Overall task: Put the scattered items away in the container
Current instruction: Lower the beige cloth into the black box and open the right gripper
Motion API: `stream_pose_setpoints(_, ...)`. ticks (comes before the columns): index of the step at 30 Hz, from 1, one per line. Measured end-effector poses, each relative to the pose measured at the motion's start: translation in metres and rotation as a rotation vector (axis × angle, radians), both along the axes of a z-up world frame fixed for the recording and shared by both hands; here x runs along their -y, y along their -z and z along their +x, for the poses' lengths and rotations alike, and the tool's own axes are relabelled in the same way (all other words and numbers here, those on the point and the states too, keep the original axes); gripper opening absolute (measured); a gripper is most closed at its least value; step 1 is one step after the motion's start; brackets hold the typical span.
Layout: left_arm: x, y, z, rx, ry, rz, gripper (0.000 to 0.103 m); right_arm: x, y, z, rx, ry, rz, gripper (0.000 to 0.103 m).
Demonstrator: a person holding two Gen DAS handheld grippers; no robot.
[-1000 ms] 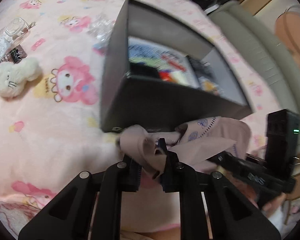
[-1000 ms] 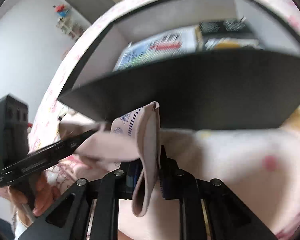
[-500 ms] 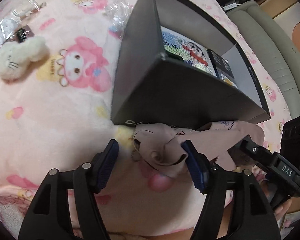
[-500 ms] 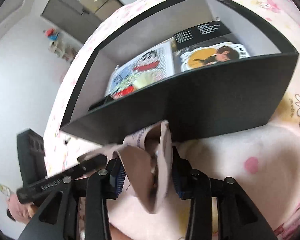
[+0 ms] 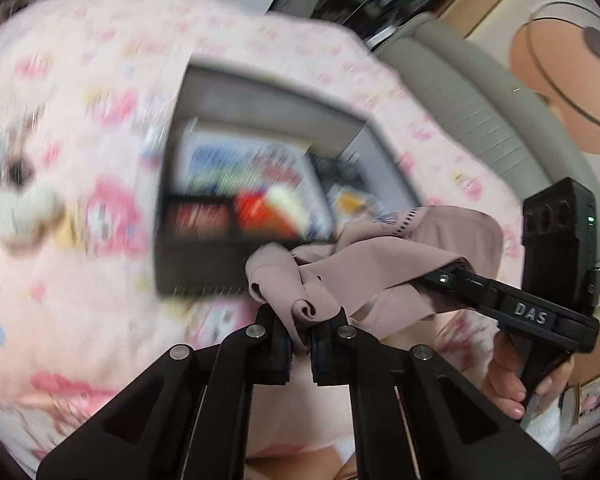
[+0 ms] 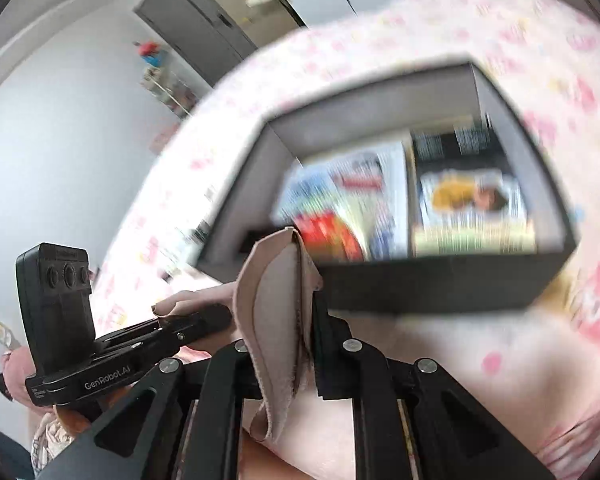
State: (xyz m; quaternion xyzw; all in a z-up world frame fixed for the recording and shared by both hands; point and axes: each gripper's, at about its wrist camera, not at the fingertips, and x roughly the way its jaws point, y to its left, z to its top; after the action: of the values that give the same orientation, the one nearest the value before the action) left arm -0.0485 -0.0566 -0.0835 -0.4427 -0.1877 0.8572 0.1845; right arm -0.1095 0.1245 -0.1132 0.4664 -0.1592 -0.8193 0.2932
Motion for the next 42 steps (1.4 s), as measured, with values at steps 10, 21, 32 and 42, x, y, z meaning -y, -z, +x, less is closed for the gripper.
stream_pose_setpoints(10,-0.037,-0.023,-0.102,0.014,-0.015,-0.069,0.004,-0.002,0.000,-0.083,0.048,-0.008,0.245,0.011)
stream_pose_setpoints(21,-0.034,-0.014,-0.101,0.070,-0.077,-0.218,0.043,-0.051,-0.025,-0.070,0.019,0.048,0.264,0.036)
stream_pose_setpoints(32,-0.064,0.028,-0.127,0.283,0.020,-0.260,0.019,-0.012,0.016,-0.085,0.158,-0.060,0.339,0.025)
stream_pose_setpoints(42,-0.059,0.015,-0.120,0.239,-0.015,-0.163,0.019,-0.038,-0.001,-0.081,0.108,-0.001,0.236,0.026)
